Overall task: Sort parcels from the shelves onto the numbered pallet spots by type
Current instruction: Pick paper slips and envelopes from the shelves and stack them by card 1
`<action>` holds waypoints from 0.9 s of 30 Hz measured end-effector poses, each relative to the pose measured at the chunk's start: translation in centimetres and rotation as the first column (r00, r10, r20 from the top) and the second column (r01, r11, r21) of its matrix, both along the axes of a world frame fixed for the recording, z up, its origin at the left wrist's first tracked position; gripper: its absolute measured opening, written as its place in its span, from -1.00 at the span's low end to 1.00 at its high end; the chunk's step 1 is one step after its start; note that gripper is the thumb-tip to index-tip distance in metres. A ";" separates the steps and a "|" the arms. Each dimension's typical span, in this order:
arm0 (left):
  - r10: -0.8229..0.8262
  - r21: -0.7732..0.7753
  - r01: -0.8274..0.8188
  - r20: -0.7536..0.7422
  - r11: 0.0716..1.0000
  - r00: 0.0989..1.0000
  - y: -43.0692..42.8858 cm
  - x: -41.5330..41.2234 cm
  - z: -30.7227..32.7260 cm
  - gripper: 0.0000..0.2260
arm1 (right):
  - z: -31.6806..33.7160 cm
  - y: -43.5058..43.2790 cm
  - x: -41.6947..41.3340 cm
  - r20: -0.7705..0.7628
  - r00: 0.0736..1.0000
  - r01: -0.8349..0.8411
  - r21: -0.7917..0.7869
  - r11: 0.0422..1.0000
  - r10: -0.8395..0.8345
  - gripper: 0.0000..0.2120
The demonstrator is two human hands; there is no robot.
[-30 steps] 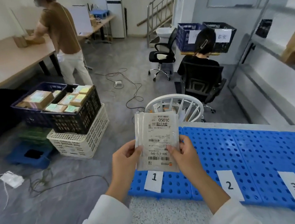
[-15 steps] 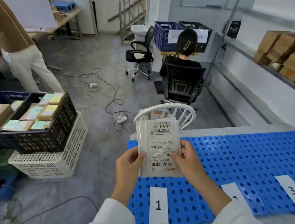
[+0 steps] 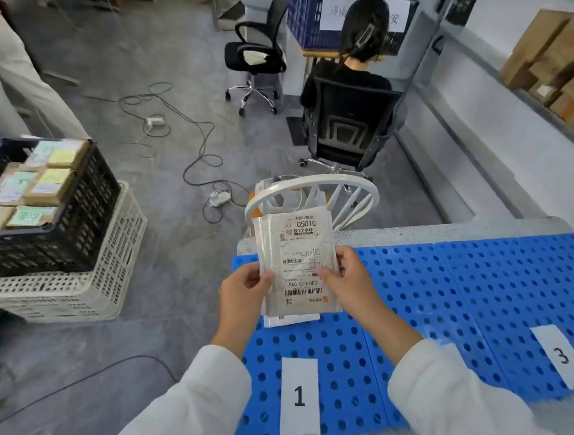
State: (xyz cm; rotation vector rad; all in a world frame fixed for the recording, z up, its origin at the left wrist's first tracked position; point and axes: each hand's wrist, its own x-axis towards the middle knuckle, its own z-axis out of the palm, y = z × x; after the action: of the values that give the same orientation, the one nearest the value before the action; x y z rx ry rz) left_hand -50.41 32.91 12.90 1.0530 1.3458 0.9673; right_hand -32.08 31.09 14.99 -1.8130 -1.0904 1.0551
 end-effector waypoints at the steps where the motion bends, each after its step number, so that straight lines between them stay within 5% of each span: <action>1: 0.003 -0.008 -0.003 -0.008 1.000 1.000 0.4 0.2 -0.4 -0.89 | -0.5 0.5 0.2 0.001 1.000 -0.004 -0.008 1.000 0.004 -0.76; 13: -0.004 -0.153 -0.020 -0.151 0.988 0.988 3.4 1.4 -6.6 -0.92 | -7.8 5.5 1.2 0.023 0.996 -0.081 -0.215 0.973 0.088 -0.57; 27: -0.031 -0.243 -0.018 -0.197 0.970 0.980 2.8 2.1 -10.9 -0.83 | -12.8 6.0 1.1 0.184 0.957 -0.133 -0.404 0.905 0.224 -0.73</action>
State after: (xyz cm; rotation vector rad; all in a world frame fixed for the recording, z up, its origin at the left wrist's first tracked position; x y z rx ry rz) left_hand -48.28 35.70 2.00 0.9833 1.5808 0.6819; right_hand -30.98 37.11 2.23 -2.2256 -1.2725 1.2673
